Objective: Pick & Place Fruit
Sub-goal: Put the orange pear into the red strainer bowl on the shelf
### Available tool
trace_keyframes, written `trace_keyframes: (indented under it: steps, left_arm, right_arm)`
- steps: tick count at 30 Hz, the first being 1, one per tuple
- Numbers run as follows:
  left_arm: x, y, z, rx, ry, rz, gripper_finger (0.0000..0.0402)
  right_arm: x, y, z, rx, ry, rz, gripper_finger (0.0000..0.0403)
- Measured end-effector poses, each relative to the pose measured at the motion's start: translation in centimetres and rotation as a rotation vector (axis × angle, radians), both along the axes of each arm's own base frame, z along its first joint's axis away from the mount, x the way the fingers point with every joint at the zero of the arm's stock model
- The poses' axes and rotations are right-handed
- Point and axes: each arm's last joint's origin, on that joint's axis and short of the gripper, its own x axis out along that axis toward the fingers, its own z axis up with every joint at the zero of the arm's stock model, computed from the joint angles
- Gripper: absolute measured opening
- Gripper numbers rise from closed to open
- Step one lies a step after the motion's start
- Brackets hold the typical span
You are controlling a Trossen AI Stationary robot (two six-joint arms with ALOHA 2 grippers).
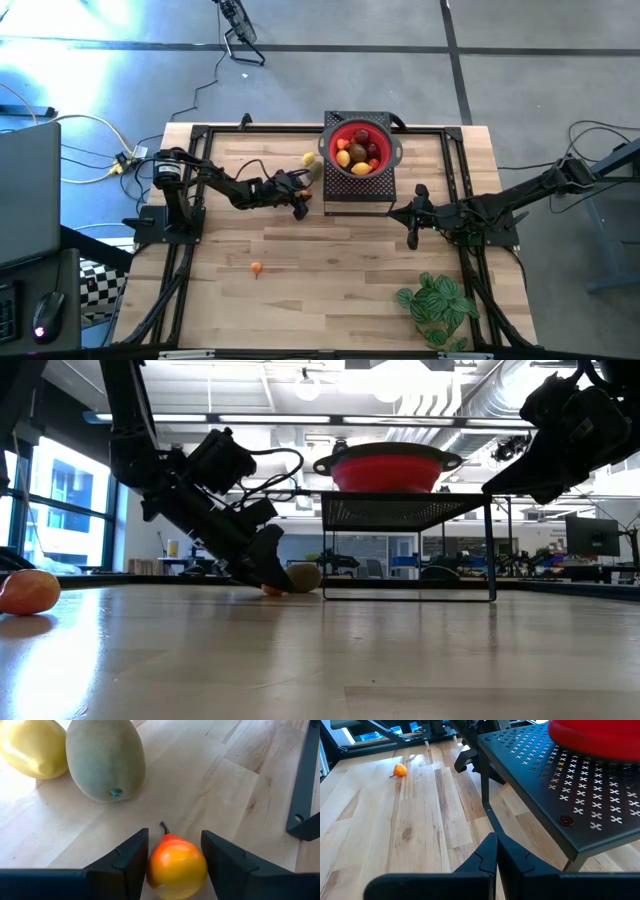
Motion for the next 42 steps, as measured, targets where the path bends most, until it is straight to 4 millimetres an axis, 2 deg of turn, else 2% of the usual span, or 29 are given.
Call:
trace_keyframes:
  steps: [11,42]
  left_arm:
    - [0.0,-0.01,-0.01,-0.001,0.001,0.0,0.0138]
    - [-0.02,0.03,0.1,-0.017,-0.014,0.013,0.0134]
  right_arm:
    - [0.0,0.0,0.0,0.0,0.0,0.0,0.0002]
    - [0.0,0.0,0.0,0.0,0.0,0.0,0.0002]
